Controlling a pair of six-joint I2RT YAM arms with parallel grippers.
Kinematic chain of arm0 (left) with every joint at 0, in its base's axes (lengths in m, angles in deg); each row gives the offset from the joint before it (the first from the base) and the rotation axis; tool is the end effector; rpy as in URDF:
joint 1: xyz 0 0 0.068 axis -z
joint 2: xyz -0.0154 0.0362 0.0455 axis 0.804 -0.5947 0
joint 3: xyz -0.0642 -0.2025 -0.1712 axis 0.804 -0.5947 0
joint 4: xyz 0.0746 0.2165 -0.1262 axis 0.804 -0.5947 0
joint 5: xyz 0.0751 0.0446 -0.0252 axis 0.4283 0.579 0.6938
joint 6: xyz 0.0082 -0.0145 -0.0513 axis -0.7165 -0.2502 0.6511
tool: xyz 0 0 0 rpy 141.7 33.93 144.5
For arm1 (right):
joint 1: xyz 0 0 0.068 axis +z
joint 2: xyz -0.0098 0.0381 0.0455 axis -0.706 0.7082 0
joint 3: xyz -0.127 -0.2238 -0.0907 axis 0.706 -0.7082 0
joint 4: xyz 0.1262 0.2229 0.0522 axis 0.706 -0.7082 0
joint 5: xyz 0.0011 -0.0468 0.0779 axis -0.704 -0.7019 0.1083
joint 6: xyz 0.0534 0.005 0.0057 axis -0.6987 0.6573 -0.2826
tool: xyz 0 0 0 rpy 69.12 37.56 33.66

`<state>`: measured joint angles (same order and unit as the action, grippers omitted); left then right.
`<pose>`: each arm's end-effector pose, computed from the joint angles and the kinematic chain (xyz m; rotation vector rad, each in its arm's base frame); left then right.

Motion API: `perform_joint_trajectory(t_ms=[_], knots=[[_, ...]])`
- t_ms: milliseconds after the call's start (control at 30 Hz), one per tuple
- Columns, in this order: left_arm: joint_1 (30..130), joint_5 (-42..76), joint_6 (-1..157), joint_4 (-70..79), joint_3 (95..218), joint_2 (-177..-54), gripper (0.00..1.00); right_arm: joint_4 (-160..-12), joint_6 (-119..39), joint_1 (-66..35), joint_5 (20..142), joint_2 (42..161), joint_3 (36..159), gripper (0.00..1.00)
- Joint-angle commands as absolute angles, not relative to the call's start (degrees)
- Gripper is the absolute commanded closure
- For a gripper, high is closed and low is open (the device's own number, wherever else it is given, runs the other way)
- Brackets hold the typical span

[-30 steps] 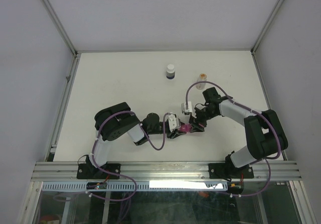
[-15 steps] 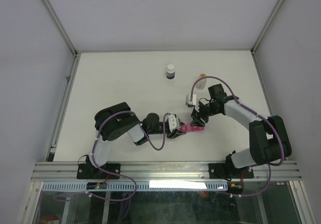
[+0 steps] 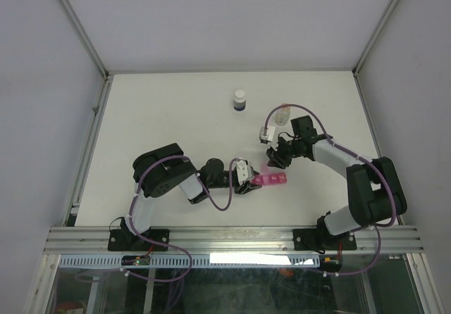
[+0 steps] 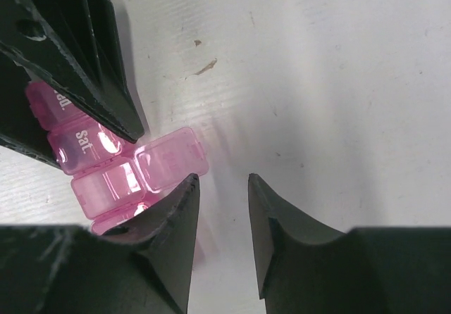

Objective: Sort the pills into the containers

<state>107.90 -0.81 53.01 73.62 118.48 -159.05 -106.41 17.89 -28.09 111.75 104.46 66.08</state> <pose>0.1815 -0.2803 0.0835 1.3087 1.3354 -0.9095 0.2514 0.0990 0.1748 -1.5186 1.8776 0.6157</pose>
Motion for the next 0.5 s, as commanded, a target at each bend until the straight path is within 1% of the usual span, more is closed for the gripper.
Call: perform_joint_trajectory(t_ms=[0, 200, 300, 367, 467], knots=[[108.4, -2.4, 52.1, 73.3, 118.9, -158.1, 1.0, -103.1, 16.5, -26.8, 109.7, 105.4, 65.8, 0.64], [108.5, -1.0, 53.0, 73.6, 118.7, -157.8, 1.0, -105.2, 16.2, -27.1, 112.4, 105.1, 67.1, 0.62], [108.4, 0.1, 53.6, 75.2, 118.1, -157.3, 0.86, -108.5, 16.3, -28.5, 115.8, 104.8, 69.2, 0.57], [108.4, 0.8, 53.9, 76.8, 117.2, -156.8, 0.71, -111.1, 16.8, -30.5, 117.5, 104.0, 71.4, 0.51], [108.4, 1.9, 54.2, 78.9, 116.0, -155.8, 0.56, -116.3, 19.5, -33.2, 121.8, 102.4, 73.7, 0.43]])
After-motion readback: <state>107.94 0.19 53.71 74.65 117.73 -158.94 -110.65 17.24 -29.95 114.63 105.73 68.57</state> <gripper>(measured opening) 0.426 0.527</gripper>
